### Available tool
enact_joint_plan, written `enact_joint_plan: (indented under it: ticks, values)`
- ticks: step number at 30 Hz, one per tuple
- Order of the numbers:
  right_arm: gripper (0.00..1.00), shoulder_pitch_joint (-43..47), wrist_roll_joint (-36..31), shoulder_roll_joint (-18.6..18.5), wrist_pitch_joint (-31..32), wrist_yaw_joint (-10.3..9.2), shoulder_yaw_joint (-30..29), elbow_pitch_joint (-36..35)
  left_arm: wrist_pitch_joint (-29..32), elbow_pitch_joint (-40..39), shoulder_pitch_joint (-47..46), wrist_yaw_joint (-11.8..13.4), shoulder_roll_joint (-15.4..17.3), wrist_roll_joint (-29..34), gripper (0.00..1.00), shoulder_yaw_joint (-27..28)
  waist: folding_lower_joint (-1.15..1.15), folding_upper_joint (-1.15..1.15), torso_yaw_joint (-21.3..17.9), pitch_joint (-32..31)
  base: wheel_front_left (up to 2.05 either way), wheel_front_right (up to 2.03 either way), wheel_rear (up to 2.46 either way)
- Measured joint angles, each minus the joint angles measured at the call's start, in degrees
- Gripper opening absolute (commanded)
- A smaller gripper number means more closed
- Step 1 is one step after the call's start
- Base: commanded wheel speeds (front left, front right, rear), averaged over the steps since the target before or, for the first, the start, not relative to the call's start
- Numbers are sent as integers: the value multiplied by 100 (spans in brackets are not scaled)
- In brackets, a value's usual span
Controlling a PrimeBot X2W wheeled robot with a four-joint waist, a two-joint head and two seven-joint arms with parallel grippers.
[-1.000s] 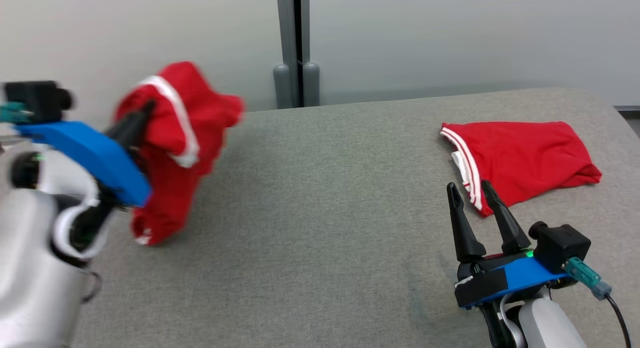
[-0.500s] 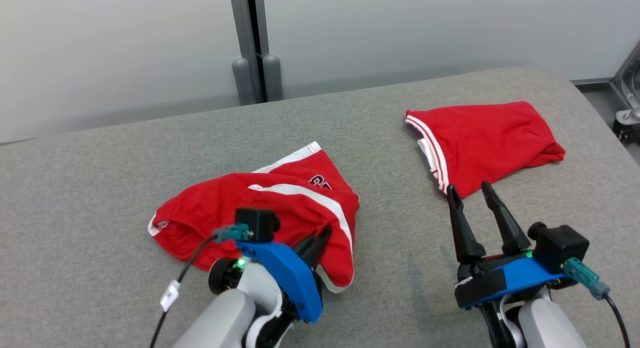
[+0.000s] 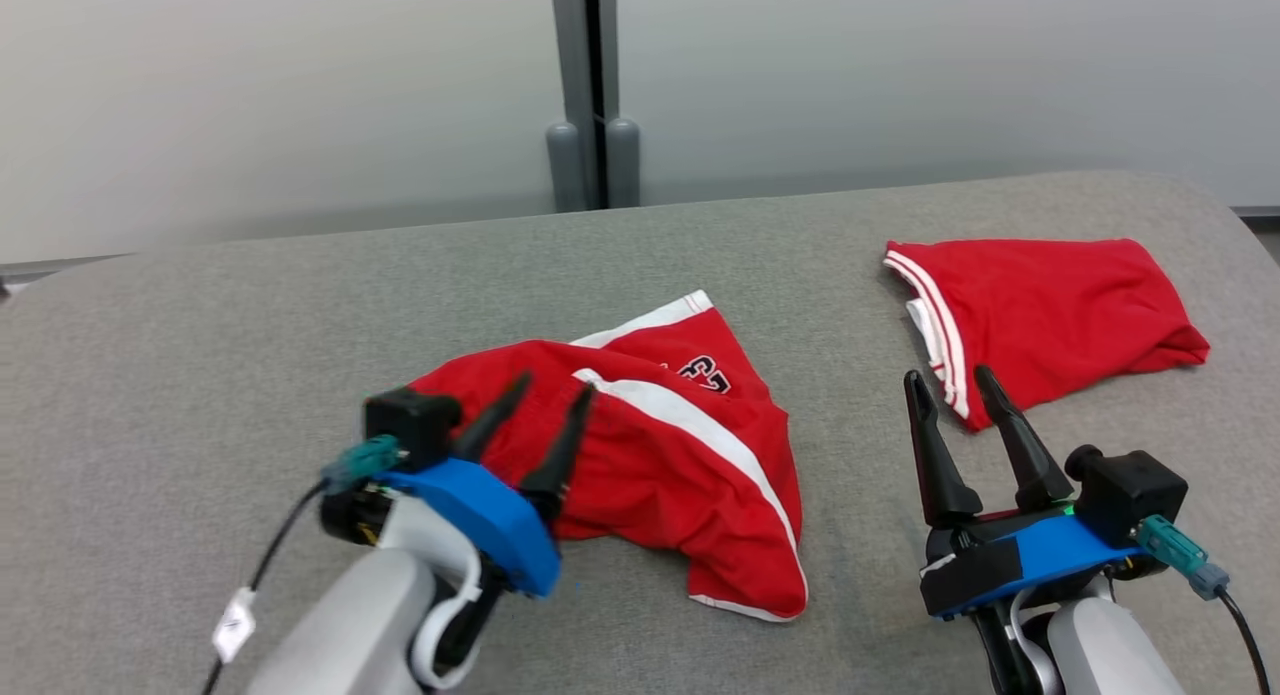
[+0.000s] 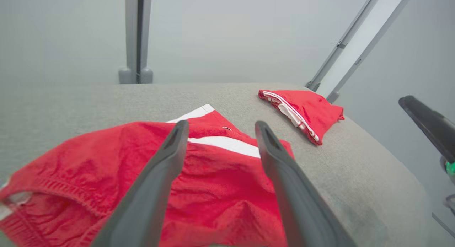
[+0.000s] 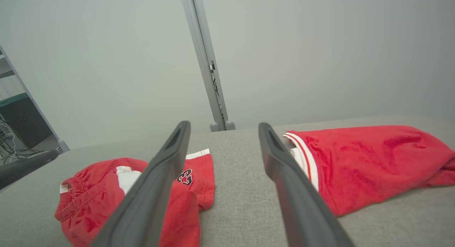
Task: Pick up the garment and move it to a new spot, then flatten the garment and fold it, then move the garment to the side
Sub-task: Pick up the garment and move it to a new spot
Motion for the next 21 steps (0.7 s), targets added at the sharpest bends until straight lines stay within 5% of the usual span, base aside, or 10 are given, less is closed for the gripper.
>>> enact_joint_plan:
  ticks: [10,15,21]
  values:
    - [100,144,-9,-151,0,0,-68,-44,-995,-725,613,935,991,455,100,812,0,0,280,-97,0,0,0]
    - [100,235,-7,-200,0,0,-93,-57,-1143,-927,1117,1265,1137,586,100,1422,0,0,301,-125,0,0,0]
    - [100,399,35,-211,0,0,-310,-24,-1157,-1347,1837,1196,854,1071,100,2148,-1,0,321,-207,0,0,0]
